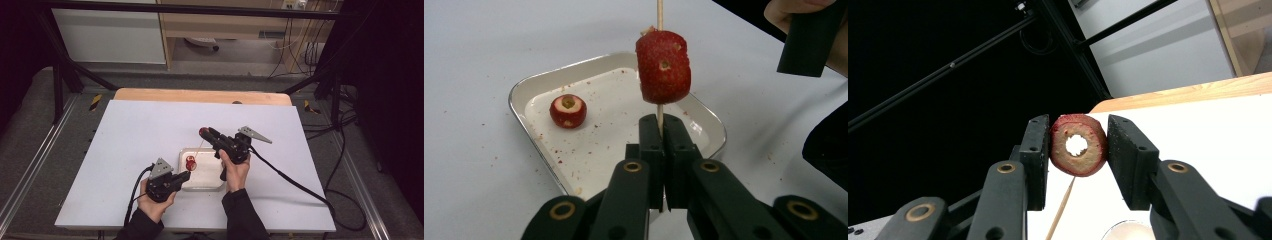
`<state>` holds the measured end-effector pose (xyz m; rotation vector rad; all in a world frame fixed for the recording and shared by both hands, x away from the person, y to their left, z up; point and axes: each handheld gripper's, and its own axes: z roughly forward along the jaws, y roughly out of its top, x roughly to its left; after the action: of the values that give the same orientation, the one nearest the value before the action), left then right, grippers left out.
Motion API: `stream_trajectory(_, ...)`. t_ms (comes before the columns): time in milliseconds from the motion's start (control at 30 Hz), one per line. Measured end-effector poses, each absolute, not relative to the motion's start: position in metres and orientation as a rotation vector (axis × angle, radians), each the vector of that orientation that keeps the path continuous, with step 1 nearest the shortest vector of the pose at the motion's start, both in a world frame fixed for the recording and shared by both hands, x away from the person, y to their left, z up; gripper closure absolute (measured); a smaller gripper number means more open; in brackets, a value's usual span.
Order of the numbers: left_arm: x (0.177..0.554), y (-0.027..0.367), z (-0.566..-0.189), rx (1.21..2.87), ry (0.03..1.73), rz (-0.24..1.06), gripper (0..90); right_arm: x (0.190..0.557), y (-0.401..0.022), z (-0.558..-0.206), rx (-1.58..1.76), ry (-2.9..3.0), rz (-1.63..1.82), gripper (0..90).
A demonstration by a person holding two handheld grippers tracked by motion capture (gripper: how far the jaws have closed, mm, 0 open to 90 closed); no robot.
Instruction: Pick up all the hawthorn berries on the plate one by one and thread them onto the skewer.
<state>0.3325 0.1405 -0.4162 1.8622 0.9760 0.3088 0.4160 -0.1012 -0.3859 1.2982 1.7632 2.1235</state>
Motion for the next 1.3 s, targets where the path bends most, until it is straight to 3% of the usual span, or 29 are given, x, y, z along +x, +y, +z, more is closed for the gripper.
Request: stream_trajectory(1300,0.338,0.131,-0.414,1.812,1.032,0.311,88.1,0.408,-0.094,-0.393,1.303,1.754,2.133,62.6)
